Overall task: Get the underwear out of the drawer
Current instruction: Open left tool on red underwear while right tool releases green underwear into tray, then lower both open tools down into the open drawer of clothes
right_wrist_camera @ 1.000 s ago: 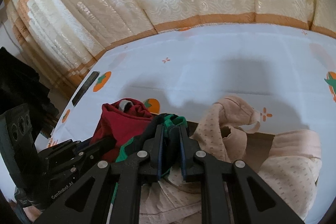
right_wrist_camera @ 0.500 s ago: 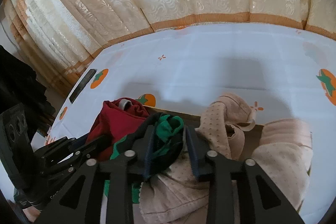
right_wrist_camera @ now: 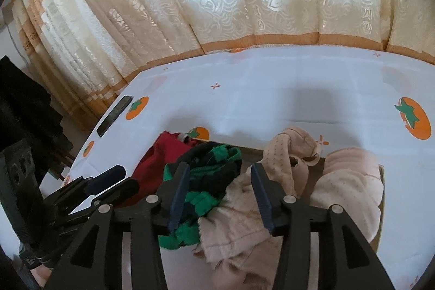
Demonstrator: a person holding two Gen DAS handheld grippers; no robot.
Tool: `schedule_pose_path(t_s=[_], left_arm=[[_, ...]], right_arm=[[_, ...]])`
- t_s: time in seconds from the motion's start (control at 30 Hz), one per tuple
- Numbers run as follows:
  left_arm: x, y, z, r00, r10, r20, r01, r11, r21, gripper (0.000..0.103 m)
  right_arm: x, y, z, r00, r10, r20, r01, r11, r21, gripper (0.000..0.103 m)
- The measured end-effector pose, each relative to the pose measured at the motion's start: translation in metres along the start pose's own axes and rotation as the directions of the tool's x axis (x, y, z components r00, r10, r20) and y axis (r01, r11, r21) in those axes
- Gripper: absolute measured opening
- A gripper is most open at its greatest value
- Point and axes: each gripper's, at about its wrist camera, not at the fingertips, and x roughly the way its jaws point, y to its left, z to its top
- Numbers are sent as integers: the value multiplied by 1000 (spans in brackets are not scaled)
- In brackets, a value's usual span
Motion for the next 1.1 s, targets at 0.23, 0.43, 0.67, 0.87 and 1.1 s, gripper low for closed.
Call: schedule_pose_path(t_s=[0.23, 0.43, 0.67, 0.87, 1.1], left_arm=[[-12, 0, -14, 1000, -18, 3, 18, 1000, -2, 40], [-42, -7, -26, 998, -38, 57, 37, 999, 22, 44], [-78, -26, -50, 991, -82, 101, 75, 994, 76, 49], [-97, -40, -73, 987, -121, 104, 110, 988, 106, 51], [-109, -50, -110, 985, -153, 79, 142, 981, 128, 54]], right_arm=[[-17, 14, -17, 999, 37, 0, -37, 999, -26, 51], [-38, 33, -41, 997, 69, -14, -70, 994, -78, 53], [-68, 56, -85, 995, 86, -41, -92, 979, -184, 58], [-92, 60, -119, 992, 113, -56, -123, 971, -206, 58], [-113, 59, -156, 989, 126, -71, -138, 968, -208, 59]])
